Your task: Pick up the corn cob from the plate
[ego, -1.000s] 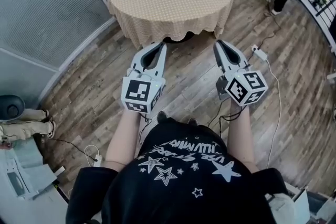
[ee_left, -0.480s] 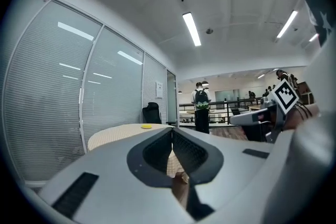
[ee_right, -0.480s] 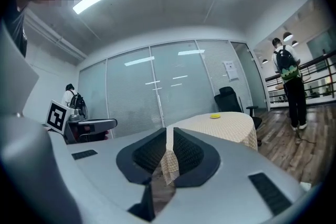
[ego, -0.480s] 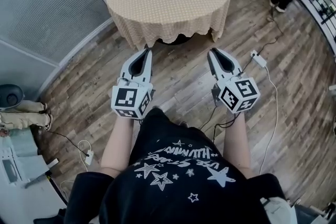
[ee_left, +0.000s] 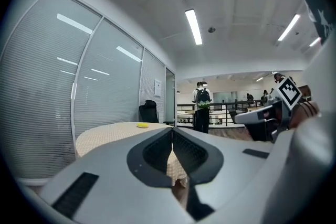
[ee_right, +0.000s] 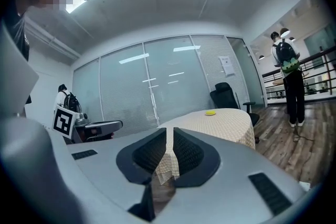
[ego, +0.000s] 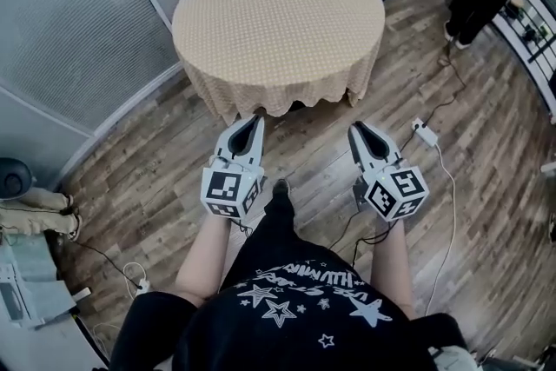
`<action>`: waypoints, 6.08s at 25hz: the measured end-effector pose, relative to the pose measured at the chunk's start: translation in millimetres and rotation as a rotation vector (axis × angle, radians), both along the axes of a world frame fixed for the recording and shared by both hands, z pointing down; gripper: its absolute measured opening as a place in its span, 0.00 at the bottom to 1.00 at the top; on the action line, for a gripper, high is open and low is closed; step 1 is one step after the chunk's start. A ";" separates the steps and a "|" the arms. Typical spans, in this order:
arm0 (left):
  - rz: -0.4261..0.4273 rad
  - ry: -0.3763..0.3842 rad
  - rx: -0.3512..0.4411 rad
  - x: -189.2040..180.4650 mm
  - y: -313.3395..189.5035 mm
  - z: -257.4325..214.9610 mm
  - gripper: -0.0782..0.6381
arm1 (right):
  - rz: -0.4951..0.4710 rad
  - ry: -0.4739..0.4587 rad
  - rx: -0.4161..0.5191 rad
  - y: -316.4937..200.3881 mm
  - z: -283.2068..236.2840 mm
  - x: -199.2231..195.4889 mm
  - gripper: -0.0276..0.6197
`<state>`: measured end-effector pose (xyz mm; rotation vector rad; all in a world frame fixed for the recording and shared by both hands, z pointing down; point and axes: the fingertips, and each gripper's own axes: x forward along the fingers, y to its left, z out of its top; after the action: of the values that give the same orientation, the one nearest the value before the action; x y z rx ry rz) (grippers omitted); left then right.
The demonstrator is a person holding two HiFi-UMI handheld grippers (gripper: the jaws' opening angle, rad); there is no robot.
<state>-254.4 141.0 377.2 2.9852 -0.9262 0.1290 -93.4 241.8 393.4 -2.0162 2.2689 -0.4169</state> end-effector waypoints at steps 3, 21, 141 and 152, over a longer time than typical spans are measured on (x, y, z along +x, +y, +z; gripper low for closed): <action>0.016 0.011 -0.011 16.6 -31.9 4.0 0.12 | 0.020 0.011 -0.003 -23.0 -2.1 15.8 0.11; 0.084 0.041 -0.055 74.2 -218.9 11.4 0.12 | 0.072 0.003 -0.051 -200.3 -7.3 66.9 0.11; -0.671 -0.073 -0.243 364.6 -666.2 123.2 0.12 | -0.591 0.261 -0.859 -906.8 234.6 357.1 0.44; -0.691 -0.037 -0.277 357.3 -670.8 136.5 0.12 | -0.641 0.395 -0.958 -912.0 252.0 350.6 0.44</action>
<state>102.9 -529.9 513.7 2.2698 -1.7075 0.2688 257.1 -670.2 645.5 -1.6258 3.3965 -1.5111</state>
